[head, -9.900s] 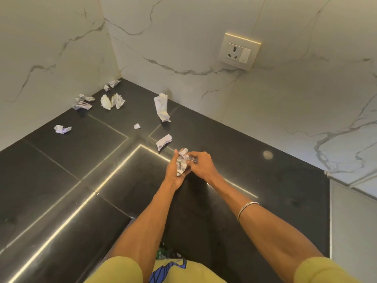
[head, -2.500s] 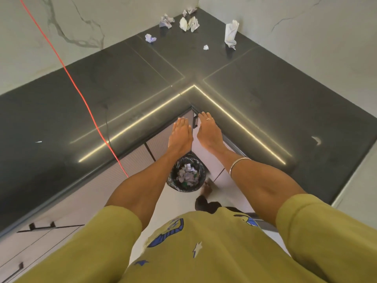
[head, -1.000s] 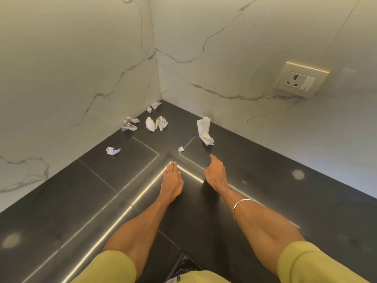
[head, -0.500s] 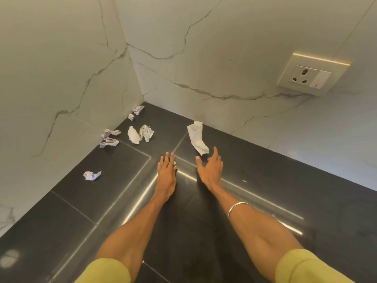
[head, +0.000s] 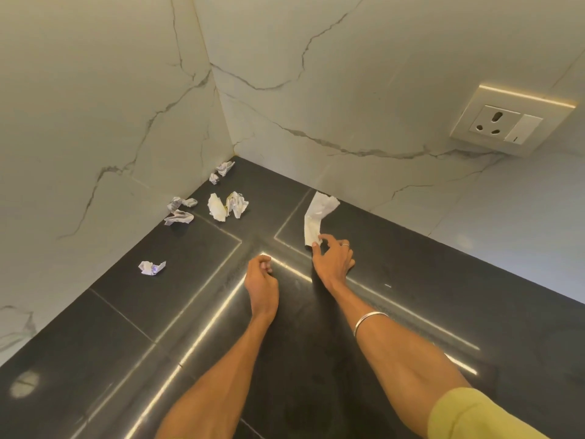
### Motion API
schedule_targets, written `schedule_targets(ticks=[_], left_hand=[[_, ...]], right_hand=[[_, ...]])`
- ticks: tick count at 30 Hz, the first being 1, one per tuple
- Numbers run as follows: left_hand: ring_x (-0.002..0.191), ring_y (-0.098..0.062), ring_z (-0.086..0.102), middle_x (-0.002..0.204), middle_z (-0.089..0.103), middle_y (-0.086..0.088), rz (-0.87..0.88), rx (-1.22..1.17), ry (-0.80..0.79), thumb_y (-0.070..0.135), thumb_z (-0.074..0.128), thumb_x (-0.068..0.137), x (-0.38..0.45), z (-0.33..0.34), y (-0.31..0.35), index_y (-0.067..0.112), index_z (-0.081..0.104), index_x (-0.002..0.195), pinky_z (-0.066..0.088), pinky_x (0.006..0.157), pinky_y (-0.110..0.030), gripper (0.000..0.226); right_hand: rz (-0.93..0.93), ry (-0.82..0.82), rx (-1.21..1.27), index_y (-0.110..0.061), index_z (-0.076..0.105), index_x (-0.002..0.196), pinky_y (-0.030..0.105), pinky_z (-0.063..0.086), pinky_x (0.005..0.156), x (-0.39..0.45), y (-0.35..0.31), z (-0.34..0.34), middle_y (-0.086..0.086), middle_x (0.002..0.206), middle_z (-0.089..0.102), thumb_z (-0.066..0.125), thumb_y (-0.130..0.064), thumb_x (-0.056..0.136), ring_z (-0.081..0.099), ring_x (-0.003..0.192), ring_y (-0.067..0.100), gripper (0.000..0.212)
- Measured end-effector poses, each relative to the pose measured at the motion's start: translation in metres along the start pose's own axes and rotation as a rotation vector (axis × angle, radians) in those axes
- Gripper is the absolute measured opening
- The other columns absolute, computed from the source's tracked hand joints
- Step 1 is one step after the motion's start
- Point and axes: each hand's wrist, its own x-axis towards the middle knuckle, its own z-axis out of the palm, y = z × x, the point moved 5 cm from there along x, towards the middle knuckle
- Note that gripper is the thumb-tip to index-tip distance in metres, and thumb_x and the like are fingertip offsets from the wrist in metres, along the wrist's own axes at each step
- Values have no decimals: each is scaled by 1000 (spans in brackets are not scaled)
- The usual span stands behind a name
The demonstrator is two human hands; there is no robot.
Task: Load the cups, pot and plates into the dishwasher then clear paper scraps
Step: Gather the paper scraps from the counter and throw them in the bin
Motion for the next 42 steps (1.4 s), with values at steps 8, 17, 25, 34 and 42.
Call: schedule_targets(ticks=[8, 17, 25, 34, 42], left_hand=[[55, -15, 40, 58, 49, -2, -359, -324, -19, 1, 38, 83, -11, -16, -4, 10, 61, 66, 35, 53, -29, 31], [40, -11, 34, 46, 43, 1, -776, -848, -167, 35, 42, 96, -13, -19, 0, 4, 60, 77, 24, 41, -22, 40], [107, -26, 65, 113, 69, -11, -657, -625, -454, 54, 62, 88, -35, -19, 27, 7, 62, 122, 48, 103, -45, 58], [117, -23, 62, 131, 62, -6, -696, -419, -574, 59, 41, 98, -70, -73, 44, 15, 56, 130, 52, 89, -29, 57], [90, -6, 64, 113, 69, 4, -745, -496, -168, 57, 71, 81, -73, -149, -1, 20, 65, 127, 45, 86, -23, 59]], right_hand=[[-38, -6, 113, -16, 74, 108, 23, 41, 75, -18, 8, -14, 10, 102, 70, 54, -12, 96, 64, 94, 25, 24], [-277, -171, 46, -25, 77, 97, 25, 54, 79, -54, -10, -24, -3, 97, 69, 56, -10, 92, 64, 88, 13, 27], [-629, -305, -107, -20, 68, 73, 18, 34, 55, -106, -58, -22, -5, 70, 44, 61, -4, 78, 44, 61, 10, 18], [-658, -289, 16, -13, 66, 73, 22, 36, 56, -130, -70, 7, -7, 65, 54, 61, -7, 81, 47, 59, 8, 11], [-720, -472, 127, -28, 71, 95, 9, 47, 67, -168, -115, 50, -15, 83, 74, 65, -21, 86, 67, 77, -5, 13]])
